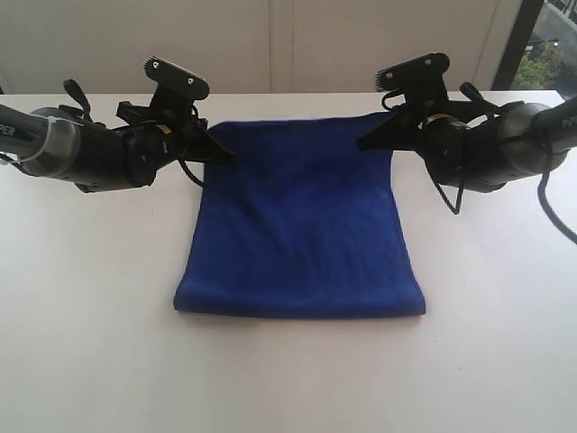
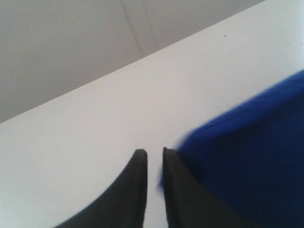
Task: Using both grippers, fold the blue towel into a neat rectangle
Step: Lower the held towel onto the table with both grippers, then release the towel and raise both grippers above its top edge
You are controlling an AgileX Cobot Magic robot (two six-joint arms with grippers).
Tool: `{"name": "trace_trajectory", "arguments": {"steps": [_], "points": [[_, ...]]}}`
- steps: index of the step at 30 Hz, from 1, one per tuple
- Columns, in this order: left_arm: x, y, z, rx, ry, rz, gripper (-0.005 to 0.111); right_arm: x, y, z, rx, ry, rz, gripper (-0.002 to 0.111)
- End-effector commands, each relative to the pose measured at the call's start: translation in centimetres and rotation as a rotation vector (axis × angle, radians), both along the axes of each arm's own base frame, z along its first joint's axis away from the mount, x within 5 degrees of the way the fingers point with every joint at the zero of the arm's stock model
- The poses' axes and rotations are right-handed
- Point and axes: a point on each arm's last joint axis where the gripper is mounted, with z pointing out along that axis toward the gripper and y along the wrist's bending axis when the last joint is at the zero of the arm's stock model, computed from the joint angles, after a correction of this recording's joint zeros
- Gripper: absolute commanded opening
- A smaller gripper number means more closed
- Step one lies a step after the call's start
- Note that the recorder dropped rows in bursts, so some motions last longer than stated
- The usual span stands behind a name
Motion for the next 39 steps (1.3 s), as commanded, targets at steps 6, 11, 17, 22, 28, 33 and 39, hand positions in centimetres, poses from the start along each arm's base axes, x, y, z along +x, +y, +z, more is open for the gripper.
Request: {"name": "trace_trajectory", "arguments": {"steps": [6,11,17,22,28,33,39], "points": [[0.1,0.2,0.0,-0.022,-0.005,0.023,0.060,0.3,-0.6,0.3,0.003,-0.029,-0.026,0.028],[0.2,0.2,0.0,-0.014,-0.009,0.020,0.060,0.3,-0.6,0.3,0.003,-0.029,-0.026,0.028],[0.5,0.7,0.3,0.004,-0.050,0.033,0.058,0.3,0.0,1.9,0.068,0.099,0.003,0.026],[2.4,3.3,1.0,-0.050,0.087,0.090,0.039,0.3,0.7,5.0,0.131,0.305,0.098,0.016],[4.5,3.4,4.6,-0.045,0.231,-0.010,0.002,2.2,-0.7,5.7,0.159,0.376,0.102,0.000],[5.1,3.1,7.2,-0.046,0.308,-0.073,0.000,3.9,-1.2,5.7,0.190,0.454,0.120,0.000],[7.2,3.6,6.1,-0.145,0.497,-0.110,0.000,5.4,-1.9,4.1,0.212,0.485,0.095,0.000]]}}
